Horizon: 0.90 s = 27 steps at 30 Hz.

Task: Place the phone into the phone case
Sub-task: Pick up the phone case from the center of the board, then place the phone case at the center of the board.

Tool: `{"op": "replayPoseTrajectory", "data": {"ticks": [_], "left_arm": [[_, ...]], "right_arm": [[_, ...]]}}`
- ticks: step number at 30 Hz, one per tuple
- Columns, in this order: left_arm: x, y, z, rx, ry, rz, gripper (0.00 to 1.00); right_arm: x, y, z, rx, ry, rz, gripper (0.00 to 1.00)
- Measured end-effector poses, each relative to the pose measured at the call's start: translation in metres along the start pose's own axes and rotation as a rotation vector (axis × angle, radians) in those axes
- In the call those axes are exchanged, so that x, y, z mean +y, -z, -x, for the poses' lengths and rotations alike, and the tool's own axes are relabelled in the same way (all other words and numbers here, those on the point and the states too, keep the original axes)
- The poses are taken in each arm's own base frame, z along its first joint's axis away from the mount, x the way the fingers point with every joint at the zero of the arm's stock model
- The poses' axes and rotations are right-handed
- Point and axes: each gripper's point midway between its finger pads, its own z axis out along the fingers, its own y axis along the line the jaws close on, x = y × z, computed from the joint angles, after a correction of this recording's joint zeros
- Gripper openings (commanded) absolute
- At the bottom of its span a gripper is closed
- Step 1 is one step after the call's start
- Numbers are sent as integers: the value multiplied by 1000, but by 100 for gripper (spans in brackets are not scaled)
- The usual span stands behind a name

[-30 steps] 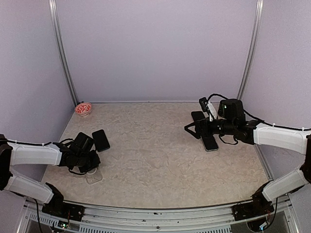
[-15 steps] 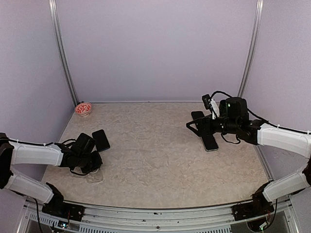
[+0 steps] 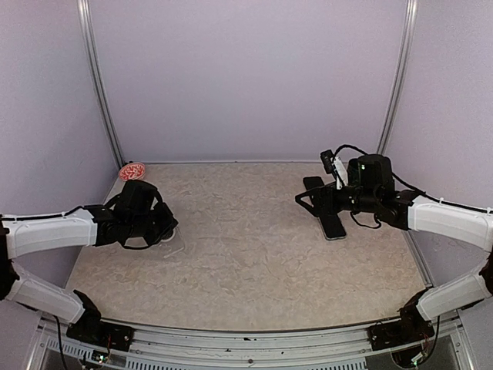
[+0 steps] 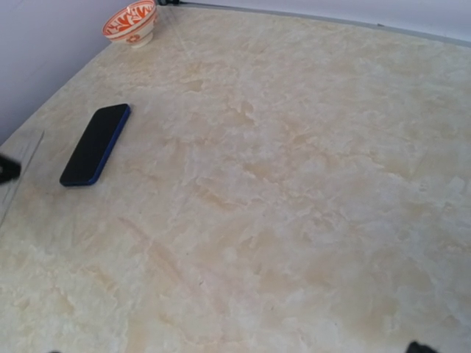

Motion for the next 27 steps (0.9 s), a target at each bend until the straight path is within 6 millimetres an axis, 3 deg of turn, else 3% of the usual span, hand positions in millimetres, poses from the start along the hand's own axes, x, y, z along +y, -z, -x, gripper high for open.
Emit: {"op": "replayPoseTrajectory", "data": {"ticks": [6,19,22,27], "left_arm": [[-45,-25,20,-42,59,-56,0],[-101,-127,26,-36,111,-70,0],[-107,-150,25,-33,121,-69,0],[-98,-181,13,-17,130,-37,11]], "right_arm": [[0,1,0,2,-3,-5,100],[2,11,6,-15,1,-13,99],[2,12,6,-16,0,-16,100],[3,17,7,-16,0,-21,99]]}}
